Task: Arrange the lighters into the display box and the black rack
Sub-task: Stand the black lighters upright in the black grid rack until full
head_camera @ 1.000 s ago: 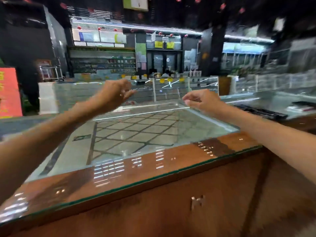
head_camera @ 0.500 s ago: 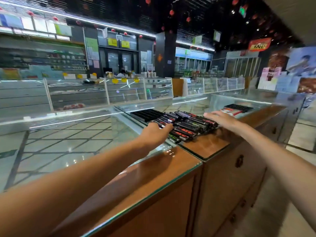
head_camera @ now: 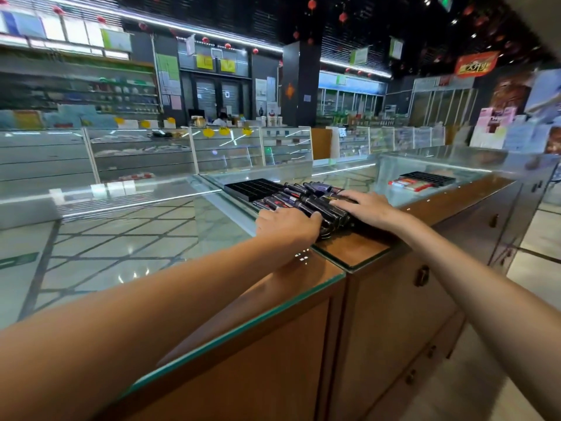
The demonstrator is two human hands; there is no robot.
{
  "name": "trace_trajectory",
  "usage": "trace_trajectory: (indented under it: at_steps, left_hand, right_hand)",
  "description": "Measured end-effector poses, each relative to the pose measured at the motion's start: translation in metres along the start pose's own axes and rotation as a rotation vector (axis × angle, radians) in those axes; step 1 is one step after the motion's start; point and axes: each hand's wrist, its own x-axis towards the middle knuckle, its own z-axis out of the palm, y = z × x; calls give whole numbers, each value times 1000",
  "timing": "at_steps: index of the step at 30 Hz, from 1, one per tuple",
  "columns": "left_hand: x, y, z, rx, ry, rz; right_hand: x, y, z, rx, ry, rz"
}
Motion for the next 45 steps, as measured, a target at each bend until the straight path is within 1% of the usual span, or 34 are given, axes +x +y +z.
trace_trajectory:
  at_steps: [4, 7, 10, 16, 19, 23, 24, 27, 30, 32, 33, 36, 41, 43, 45]
  left_hand:
    - [-10, -1, -3, -83, 7, -94]
    - [-16, -6, -8, -141, 7, -122]
    - [-19, -14, -14, -136, 20, -156]
    - [-27, -29, -21, -135, 42, -169]
    - [-33, -30, -24, -129, 40, -148]
    - [-35, -30, -25, -121, 28, -144]
    - [-34, -30, -25, -120, 24, -145]
    - [-31, -30, -25, -121, 18, -144]
    - [-30, -32, -25, -110, 15, -139]
    - [-31, -32, -24, -108, 23, -129]
    - [-31, -32, -24, -111, 31, -126]
    - [-32, -28, -21, -115, 60, -137]
    - [-23, -26, -20, -77, 50, -170]
    - [-19, -26, -20, -71, 37, -165]
    - [-18, -27, -19, -73, 40, -167]
  right_hand:
    - [-13, -21, 8, -8, 12, 5]
    - [-26, -35, 12, 3, 16, 25]
    - [-40, -55, 16, 35, 37, 31]
    - [-54, -91, 23, 140, 41, -22]
    - [-54, -90, 19, 113, 8, -10]
    - [-50, -78, 11, 99, -18, 66]
    - [-50, -76, 11, 101, -30, 52]
    - [-53, -70, 12, 122, -53, -69]
    - [-62, -59, 8, 276, 63, -150]
    - [-66, -49, 2, 382, 168, -111]
    - [-68, -47, 1, 396, 195, -86]
    - [-64, -45, 2, 342, 221, -51]
    - [-51, -58, 3, 215, 33, 125]
    - [-51, -67, 3, 165, 35, 129]
    - [-54, -73, 6, 143, 49, 81]
